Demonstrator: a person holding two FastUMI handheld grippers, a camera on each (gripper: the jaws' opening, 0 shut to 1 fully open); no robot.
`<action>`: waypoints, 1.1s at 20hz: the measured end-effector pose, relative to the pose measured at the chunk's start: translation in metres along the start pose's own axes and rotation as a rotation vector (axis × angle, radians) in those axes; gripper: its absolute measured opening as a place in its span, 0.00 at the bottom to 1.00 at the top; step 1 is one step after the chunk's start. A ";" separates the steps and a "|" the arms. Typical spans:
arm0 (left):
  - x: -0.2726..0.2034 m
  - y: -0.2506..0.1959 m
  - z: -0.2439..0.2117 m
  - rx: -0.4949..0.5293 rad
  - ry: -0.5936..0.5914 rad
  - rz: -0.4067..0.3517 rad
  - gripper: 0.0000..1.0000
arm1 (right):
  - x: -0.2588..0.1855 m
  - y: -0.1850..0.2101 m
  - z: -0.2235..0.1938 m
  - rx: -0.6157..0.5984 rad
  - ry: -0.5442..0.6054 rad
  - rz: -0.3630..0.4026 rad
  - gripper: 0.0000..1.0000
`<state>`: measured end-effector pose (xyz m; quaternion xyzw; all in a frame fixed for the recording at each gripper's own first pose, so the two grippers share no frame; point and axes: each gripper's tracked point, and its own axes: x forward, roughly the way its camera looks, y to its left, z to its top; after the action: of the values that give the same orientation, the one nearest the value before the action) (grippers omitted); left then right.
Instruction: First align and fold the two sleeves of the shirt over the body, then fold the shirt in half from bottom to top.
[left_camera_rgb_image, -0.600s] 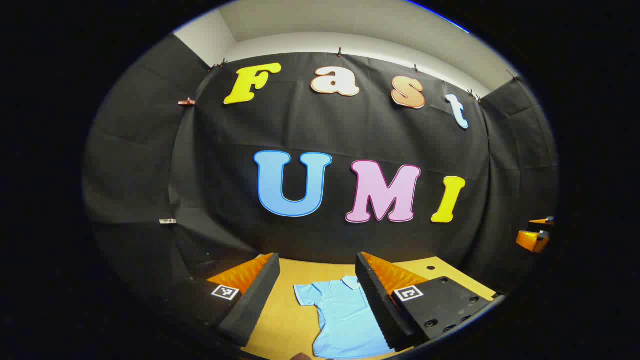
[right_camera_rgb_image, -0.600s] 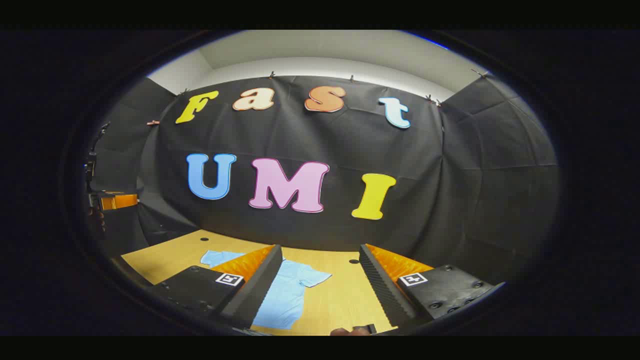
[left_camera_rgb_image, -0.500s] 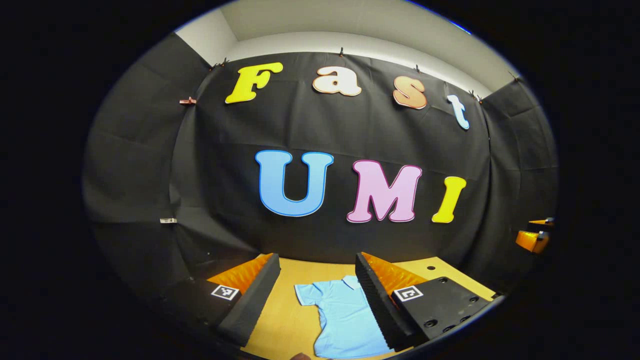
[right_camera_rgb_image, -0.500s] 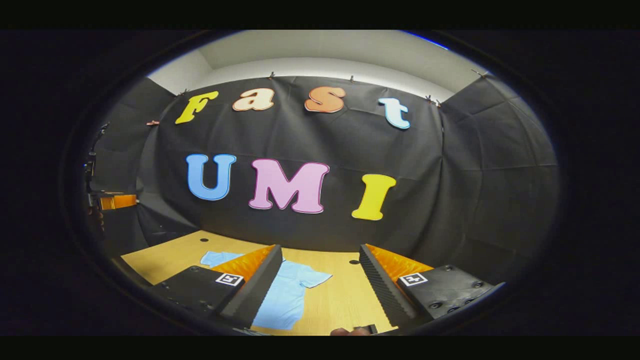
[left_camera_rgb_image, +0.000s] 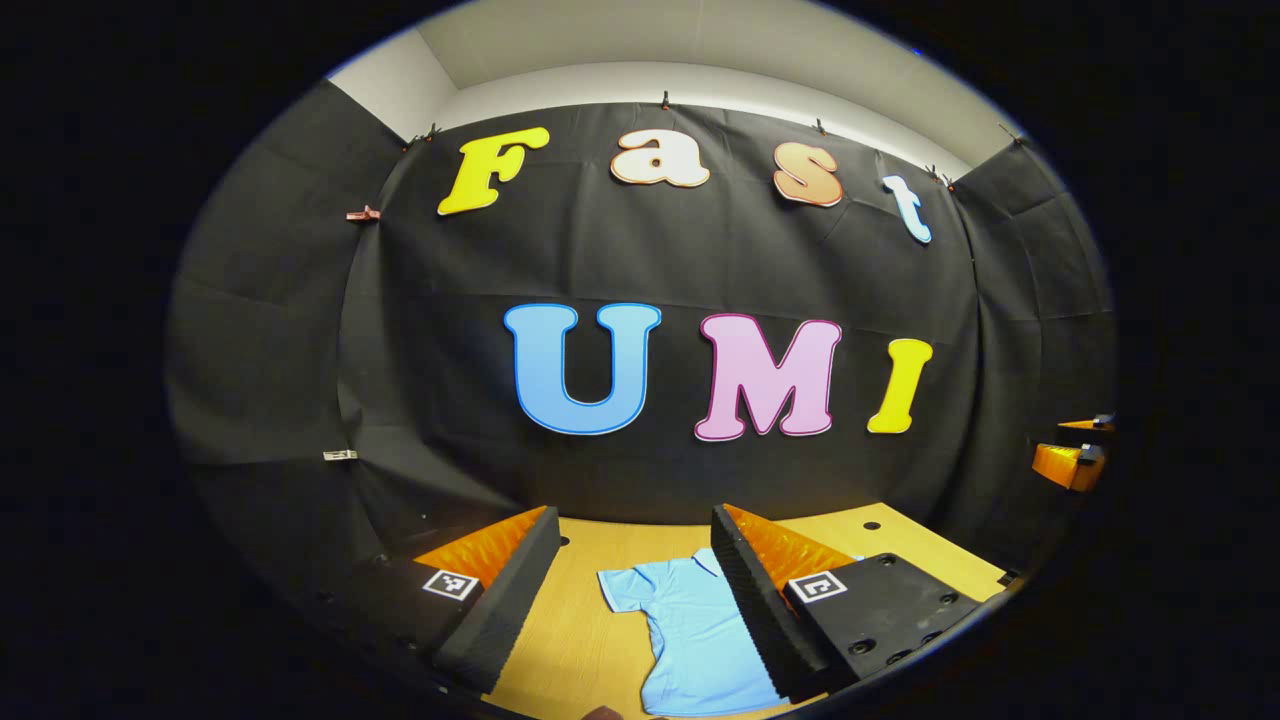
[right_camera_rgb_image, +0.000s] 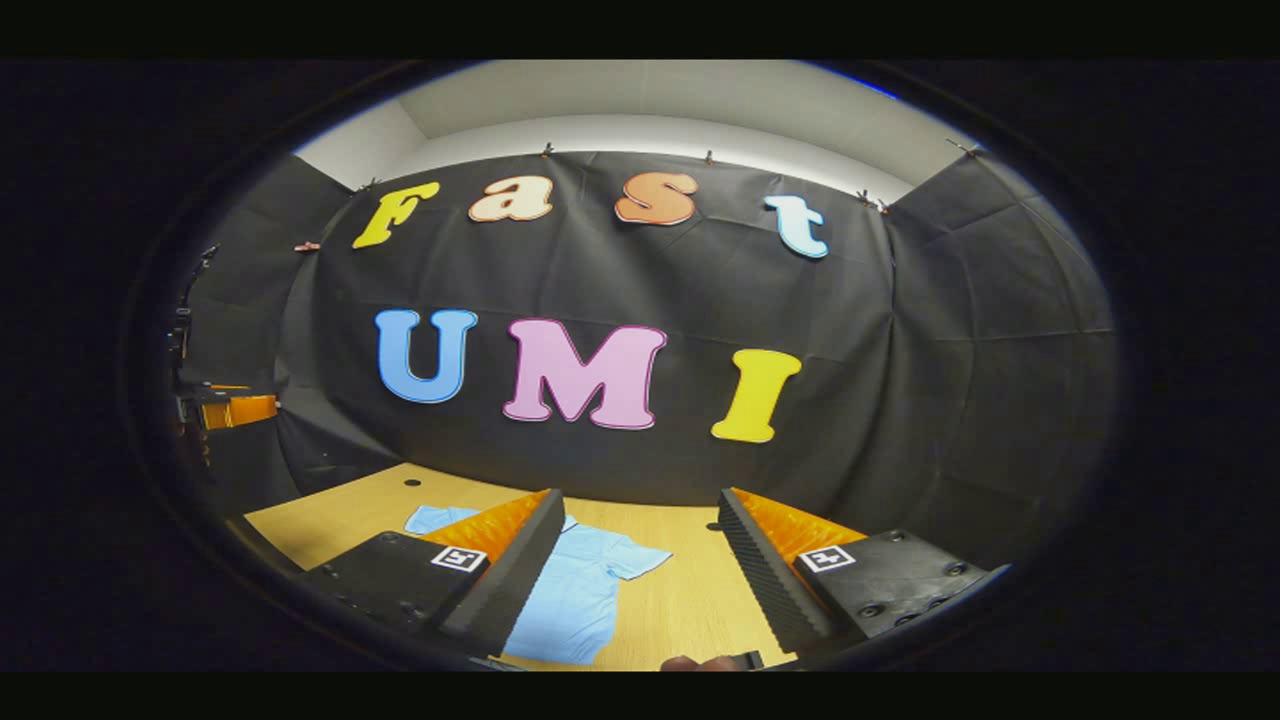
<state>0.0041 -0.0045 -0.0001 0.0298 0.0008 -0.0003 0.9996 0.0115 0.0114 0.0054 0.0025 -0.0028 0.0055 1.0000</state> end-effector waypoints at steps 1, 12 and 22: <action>0.000 0.000 0.000 0.005 -0.001 0.002 0.96 | 0.000 0.000 0.000 0.002 -0.001 0.002 0.95; -0.007 0.010 0.003 -0.023 -0.010 -0.010 0.96 | 0.023 0.009 0.002 -0.045 0.052 0.085 0.97; 0.014 0.035 -0.007 -0.011 0.005 0.012 0.96 | 0.153 0.017 -0.053 -0.042 0.219 0.150 0.97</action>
<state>0.0181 0.0305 -0.0051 0.0244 0.0033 0.0057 0.9997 0.1642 0.0308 -0.0465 -0.0194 0.1064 0.0804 0.9909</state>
